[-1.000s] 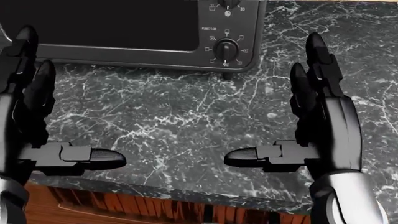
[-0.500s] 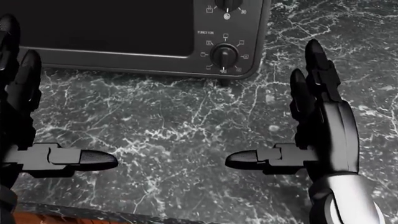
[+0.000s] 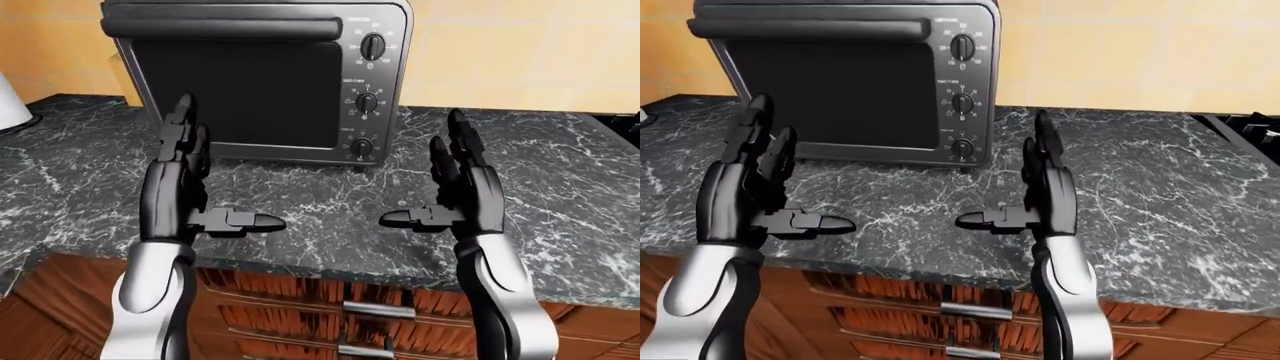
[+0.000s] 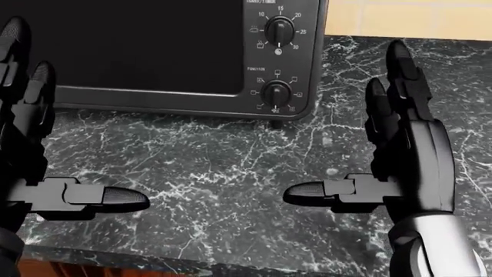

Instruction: Open the toaster oven door.

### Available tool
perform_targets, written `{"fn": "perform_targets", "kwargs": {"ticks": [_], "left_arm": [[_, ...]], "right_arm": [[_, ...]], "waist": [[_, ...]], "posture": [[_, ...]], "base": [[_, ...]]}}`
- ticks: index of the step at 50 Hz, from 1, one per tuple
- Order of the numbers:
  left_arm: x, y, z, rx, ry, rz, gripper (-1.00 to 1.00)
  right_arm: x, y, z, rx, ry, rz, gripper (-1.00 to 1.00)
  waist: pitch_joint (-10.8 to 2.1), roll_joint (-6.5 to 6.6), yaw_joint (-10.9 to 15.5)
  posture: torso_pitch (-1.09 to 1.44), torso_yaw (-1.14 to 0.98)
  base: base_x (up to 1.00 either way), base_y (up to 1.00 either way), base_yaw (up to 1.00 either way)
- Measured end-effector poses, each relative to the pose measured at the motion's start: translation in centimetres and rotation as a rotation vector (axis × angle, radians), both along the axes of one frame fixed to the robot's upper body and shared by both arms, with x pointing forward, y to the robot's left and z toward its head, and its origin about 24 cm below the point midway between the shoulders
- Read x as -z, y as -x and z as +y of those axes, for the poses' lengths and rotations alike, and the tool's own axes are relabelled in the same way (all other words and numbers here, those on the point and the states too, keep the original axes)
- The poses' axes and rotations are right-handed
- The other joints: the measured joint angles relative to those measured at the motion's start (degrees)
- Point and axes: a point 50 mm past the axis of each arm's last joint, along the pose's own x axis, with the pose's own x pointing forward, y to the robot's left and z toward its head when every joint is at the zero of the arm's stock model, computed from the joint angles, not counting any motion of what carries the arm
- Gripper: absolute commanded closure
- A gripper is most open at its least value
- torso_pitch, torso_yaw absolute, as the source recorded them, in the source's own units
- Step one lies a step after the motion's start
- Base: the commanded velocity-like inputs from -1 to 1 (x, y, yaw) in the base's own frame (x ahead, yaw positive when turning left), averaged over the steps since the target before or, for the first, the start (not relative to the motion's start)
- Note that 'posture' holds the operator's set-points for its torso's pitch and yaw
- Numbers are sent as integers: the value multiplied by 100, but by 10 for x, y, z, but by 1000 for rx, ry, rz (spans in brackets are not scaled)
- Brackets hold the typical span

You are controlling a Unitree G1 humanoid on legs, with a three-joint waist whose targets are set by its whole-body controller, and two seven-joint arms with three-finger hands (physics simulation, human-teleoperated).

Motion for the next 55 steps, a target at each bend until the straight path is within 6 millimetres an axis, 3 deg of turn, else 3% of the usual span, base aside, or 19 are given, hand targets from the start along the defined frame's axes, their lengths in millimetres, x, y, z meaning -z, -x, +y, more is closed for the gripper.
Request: {"fn": "perform_targets", "kwargs": {"ticks": [8,15,46,55], "left_arm": [[-1,-1,-3,9,-3,-2,-100],[0,0,-3,11,-3,-3,-100],[3,0,-5,19,-2,2,-100],[-1,2,-6,23,-4,-17,-100]], "right_arm": [[0,-1,0,-1,0,-2,-100],[7,-2,-1,4,-1,6,-100],[8,-2,1,-2,1,3,-100],[4,0,2,-2,2,-6,-100]], "waist": [[-468,6,14],[-743,9,40],[-1540,15,129],[-1657,16,127]], "posture": [[-30,0],[-36,0],[-65,0],[-65,0]], "base": [[0,0,0],[0,0,0],[0,0,0],[0,0,0]]}}
